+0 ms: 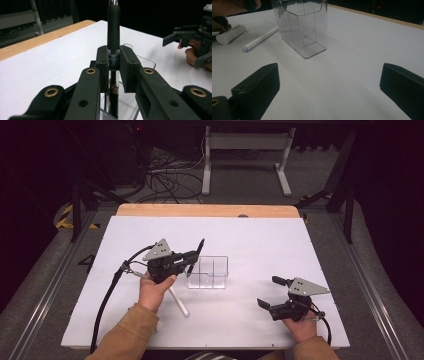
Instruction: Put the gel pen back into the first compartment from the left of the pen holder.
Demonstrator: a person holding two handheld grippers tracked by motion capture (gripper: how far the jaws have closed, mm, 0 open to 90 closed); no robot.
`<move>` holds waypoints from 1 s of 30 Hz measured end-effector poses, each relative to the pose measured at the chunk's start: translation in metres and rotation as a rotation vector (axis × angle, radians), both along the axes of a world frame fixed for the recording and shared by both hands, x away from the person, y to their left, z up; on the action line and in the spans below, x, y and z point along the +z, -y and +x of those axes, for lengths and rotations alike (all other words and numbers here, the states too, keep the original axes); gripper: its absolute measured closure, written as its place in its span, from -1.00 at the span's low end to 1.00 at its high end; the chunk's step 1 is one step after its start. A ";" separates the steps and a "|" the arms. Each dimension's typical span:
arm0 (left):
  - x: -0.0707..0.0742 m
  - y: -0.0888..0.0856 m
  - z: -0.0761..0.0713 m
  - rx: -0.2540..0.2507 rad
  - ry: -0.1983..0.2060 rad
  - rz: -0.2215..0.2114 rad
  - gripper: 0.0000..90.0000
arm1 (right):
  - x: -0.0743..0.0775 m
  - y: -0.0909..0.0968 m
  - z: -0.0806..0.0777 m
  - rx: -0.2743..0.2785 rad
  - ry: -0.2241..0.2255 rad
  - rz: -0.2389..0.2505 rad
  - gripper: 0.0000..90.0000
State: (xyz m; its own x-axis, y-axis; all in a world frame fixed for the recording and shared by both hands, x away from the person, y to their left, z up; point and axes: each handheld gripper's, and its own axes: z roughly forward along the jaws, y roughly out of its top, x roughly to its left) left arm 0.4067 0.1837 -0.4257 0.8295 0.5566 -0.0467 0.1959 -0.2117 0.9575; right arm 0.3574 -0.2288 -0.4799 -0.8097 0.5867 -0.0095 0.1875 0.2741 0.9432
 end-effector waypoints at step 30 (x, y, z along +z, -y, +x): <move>0.039 -0.047 -0.039 0.173 -0.027 0.149 -0.73 | 0.003 -0.001 -0.004 -0.019 0.033 0.022 -0.98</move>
